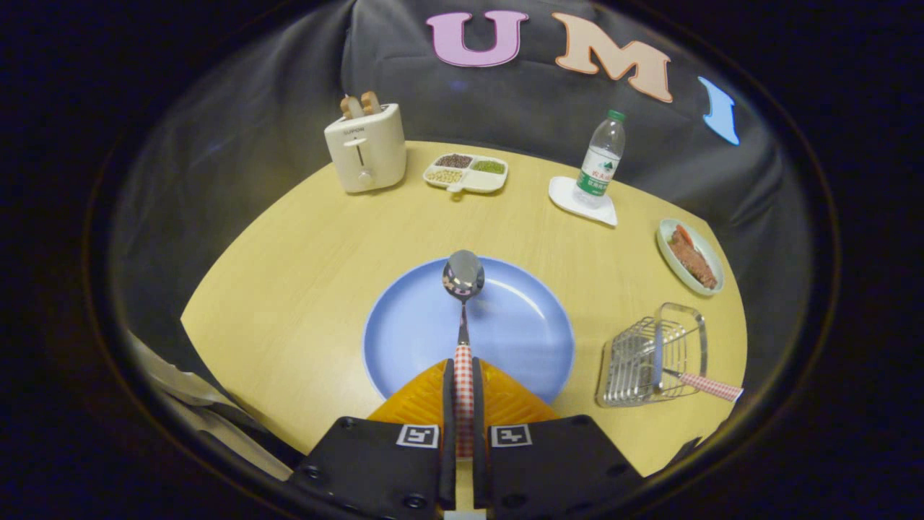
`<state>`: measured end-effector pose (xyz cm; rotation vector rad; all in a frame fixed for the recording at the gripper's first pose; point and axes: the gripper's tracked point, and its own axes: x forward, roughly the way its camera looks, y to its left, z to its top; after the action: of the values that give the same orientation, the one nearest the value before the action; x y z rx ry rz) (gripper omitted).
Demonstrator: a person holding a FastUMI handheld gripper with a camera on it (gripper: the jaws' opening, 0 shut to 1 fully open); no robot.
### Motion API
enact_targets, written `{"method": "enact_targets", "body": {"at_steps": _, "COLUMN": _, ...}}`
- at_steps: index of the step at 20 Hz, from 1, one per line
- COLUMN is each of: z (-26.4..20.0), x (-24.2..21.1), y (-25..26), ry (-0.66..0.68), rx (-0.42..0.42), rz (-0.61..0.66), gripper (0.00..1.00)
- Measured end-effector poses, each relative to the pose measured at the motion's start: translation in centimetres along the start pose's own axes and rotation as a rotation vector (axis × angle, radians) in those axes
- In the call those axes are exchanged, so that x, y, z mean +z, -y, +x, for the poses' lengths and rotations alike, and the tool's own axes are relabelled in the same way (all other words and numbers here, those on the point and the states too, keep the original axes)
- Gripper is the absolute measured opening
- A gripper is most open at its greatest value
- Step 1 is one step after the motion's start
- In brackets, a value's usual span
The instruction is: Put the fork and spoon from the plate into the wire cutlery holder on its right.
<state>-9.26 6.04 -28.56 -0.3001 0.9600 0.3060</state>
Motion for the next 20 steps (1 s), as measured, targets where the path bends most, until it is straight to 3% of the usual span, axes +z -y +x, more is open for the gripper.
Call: {"method": "enact_targets", "body": {"at_steps": 20, "z": -7.8, "x": -0.5, "y": 14.5, "ry": -0.195, "rx": 0.017, "rz": -0.181, "gripper": 0.12}}
